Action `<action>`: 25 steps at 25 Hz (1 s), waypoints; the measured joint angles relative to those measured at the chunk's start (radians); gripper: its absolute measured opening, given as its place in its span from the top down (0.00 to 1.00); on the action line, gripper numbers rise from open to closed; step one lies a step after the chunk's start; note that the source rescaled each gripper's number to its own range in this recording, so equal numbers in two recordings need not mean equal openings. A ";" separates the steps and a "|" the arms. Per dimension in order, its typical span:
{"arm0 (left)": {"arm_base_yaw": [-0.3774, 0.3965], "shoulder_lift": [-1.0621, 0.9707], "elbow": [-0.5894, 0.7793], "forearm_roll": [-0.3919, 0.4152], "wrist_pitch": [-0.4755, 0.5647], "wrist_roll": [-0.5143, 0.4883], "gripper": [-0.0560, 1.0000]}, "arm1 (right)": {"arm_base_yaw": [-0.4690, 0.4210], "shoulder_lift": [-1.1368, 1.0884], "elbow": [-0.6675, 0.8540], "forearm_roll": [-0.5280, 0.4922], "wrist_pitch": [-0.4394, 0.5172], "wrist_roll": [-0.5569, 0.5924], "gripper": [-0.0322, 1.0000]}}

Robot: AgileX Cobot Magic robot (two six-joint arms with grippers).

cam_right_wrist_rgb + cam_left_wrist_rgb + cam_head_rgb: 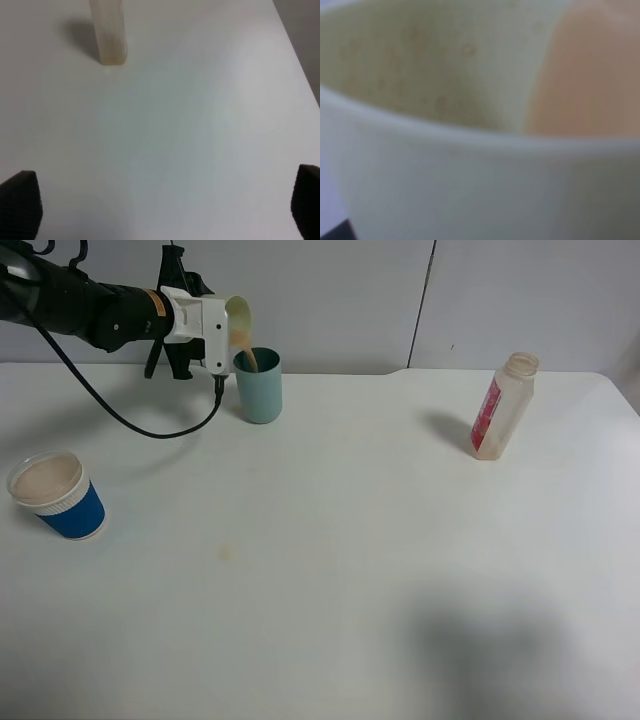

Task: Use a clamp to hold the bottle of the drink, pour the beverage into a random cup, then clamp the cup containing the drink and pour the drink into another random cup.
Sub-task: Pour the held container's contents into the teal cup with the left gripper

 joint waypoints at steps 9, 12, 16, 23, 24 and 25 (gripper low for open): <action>0.000 0.000 0.000 0.000 -0.011 0.014 0.92 | 0.000 0.000 0.000 0.000 0.000 0.000 0.00; 0.000 0.000 0.000 0.000 -0.012 0.030 0.92 | 0.000 0.000 0.000 0.000 0.000 0.000 0.00; 0.000 -0.003 0.000 0.000 -0.018 0.043 0.92 | 0.000 0.000 0.000 0.000 0.000 0.000 0.00; 0.000 -0.039 0.000 0.000 -0.028 0.043 0.92 | 0.000 0.000 0.000 0.000 0.000 0.000 0.00; 0.000 -0.043 0.000 0.000 -0.028 0.043 0.92 | 0.000 0.000 0.000 0.000 0.000 0.001 0.00; 0.000 -0.044 0.000 0.000 -0.030 0.043 0.92 | 0.000 0.000 0.000 0.000 0.000 0.001 0.00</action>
